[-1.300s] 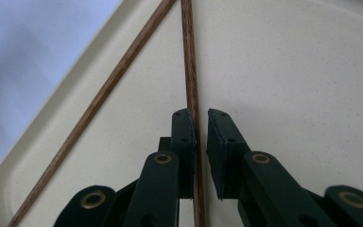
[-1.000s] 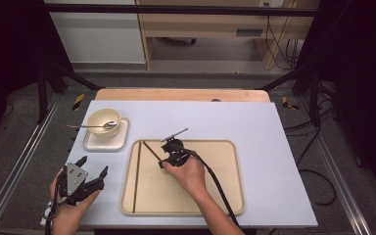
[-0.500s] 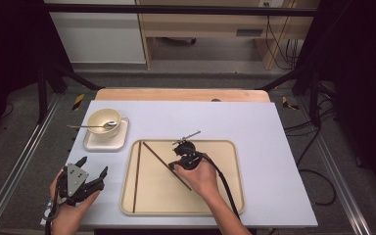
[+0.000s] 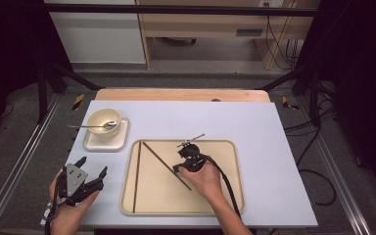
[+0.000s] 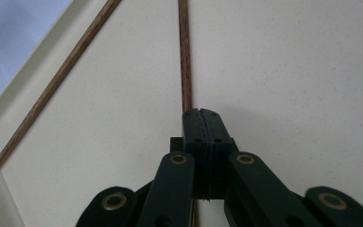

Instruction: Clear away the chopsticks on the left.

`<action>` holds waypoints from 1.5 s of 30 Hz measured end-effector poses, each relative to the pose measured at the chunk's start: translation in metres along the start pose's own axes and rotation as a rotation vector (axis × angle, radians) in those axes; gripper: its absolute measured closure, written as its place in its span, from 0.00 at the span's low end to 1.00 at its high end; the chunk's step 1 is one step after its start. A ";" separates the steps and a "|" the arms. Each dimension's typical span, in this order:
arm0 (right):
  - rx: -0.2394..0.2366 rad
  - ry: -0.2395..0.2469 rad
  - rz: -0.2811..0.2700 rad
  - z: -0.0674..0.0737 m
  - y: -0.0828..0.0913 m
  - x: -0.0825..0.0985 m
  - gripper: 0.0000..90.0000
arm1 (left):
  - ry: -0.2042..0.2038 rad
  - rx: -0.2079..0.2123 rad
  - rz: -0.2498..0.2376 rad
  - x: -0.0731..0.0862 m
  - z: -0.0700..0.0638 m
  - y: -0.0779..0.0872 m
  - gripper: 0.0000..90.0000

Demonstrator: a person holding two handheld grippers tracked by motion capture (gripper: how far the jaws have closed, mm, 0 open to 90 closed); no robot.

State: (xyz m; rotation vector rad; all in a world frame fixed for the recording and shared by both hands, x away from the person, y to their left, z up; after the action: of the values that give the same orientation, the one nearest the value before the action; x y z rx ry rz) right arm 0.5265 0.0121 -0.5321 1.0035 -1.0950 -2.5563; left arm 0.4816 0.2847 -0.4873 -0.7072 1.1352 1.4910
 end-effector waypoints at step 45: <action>-0.168 0.050 0.043 0.056 -0.046 0.002 1.00 | -0.004 0.004 -0.002 0.000 -0.001 -0.001 0.29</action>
State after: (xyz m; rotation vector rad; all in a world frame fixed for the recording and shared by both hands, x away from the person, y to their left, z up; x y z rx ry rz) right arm 0.4927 0.0755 -0.5371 0.9847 -0.8630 -2.5247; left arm 0.4821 0.2836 -0.4874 -0.7026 1.1341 1.4876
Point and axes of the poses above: each handheld gripper's, and its own axes: y roughly backward along the jaws, x roughly out of its underside, z roughly to its left, the point moved 9 cm from there along -y, roughly forward along the jaws, and after that the axes turned 12 degrees about -x, right-handed, at the moved point
